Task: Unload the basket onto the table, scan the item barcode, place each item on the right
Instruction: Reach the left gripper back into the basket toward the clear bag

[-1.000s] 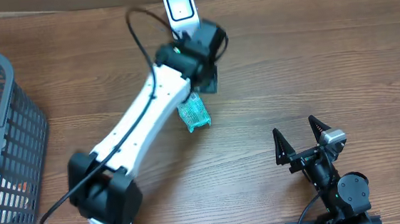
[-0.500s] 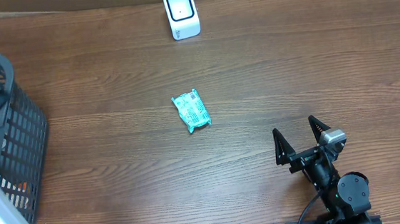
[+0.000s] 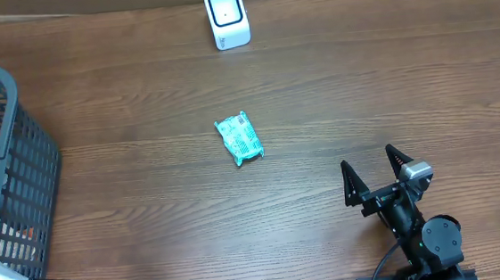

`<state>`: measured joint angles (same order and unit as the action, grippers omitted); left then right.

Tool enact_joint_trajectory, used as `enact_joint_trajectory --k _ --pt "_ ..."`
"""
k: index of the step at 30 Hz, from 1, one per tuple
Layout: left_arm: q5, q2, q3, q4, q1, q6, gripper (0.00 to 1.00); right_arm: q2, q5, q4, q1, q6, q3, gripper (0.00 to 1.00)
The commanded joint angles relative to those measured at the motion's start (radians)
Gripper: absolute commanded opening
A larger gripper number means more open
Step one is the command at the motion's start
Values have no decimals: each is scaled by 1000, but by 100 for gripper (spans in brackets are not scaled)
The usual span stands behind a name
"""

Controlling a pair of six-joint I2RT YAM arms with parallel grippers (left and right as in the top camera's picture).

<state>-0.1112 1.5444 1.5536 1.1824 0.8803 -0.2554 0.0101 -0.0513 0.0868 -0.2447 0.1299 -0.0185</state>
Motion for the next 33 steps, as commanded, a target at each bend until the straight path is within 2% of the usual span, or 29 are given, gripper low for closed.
enact_joint_trajectory --k 1,9,17,23,27,28,29,30,31,32,33 --pt "-34 -7 -100 -107 31 129 70 -7 6 -6 -8 -4 10 100" --pt "-30 55 -335 -386 29 307 72 -7 6 -6 -8 -4 10 100" --pt "-111 193 -349 -425 29 312 71 -7 6 -6 -8 -4 10 100" --pt "-221 286 -349 -463 29 299 66 -7 6 -6 -8 -4 10 100" --pt "-338 327 -349 -462 31 226 64 -7 6 -6 -8 -4 10 100" --pt "-362 332 -349 -463 31 208 61 -7 6 -6 -8 -4 10 100" --pt "-384 332 -349 -463 31 193 49 -7 6 -6 -8 -4 10 100" --pt "-394 332 -349 -464 31 184 47 -7 6 -6 -8 -4 10 100" --pt "-402 332 -349 -470 31 179 34 -7 6 -6 -8 -4 10 100" --pt "-417 332 -349 -479 31 180 17 -7 6 -6 -8 -4 10 100" --pt "-423 332 -348 -481 29 180 10 -7 6 -6 -8 -4 10 100"
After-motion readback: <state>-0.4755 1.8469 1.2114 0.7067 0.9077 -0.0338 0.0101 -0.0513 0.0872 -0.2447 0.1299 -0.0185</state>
